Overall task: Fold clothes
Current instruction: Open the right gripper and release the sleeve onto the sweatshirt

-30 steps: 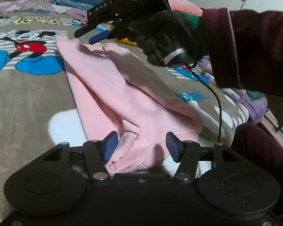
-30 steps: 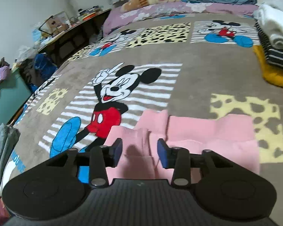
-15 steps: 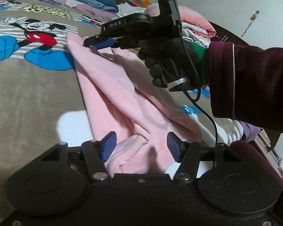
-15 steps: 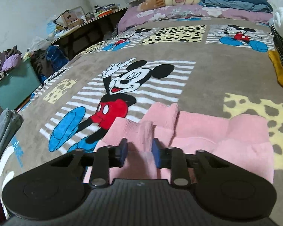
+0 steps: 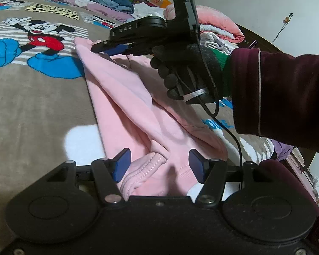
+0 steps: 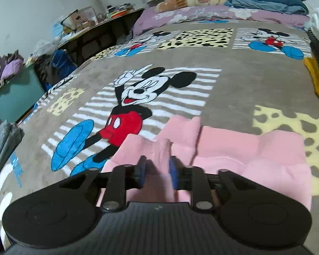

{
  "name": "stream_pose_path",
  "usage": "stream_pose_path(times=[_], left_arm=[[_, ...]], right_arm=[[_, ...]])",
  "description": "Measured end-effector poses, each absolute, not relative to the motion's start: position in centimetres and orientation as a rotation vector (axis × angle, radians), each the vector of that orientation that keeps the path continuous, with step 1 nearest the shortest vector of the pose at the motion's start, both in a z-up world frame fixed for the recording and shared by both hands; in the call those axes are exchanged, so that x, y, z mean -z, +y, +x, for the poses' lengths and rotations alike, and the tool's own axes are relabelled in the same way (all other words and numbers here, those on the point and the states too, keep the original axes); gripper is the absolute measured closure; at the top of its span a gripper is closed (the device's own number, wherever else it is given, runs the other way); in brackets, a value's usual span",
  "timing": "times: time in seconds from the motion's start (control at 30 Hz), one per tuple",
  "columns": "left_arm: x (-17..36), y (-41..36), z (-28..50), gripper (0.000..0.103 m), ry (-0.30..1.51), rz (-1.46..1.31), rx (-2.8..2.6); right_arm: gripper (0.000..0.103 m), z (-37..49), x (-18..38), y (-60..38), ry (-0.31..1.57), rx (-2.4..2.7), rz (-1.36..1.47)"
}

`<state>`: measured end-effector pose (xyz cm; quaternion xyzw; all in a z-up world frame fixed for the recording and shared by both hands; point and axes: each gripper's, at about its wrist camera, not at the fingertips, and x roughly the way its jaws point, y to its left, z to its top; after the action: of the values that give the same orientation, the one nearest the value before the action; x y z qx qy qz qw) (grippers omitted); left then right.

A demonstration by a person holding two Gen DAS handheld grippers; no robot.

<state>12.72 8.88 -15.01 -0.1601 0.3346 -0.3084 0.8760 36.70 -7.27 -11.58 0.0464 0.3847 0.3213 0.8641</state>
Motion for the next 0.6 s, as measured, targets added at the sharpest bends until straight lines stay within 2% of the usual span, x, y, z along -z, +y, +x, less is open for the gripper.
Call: stream_pose_path(times=[0.17, 0.23, 0.3, 0.6], left_arm=[[14.9, 9.0, 12.7, 0.044, 0.694, -0.342, 0.642], [14.7, 9.1, 12.6, 0.043, 0.687, -0.341, 0.64], [14.7, 9.2, 12.5, 0.043, 0.682, -0.337, 0.636], [14.7, 9.0, 12.2, 0.041, 0.683, -0.303, 0.629]], right_arm=[[0.073, 36.8, 12.0, -7.0, 0.822, -0.665, 0.106], [0.086, 36.7, 11.8, -6.9, 0.818, -0.661, 0.092], [0.09, 36.5, 11.3, -7.3, 0.8, -0.655, 0.104], [0.092, 36.4, 8.7, -10.3, 0.694, -0.565, 0.196]])
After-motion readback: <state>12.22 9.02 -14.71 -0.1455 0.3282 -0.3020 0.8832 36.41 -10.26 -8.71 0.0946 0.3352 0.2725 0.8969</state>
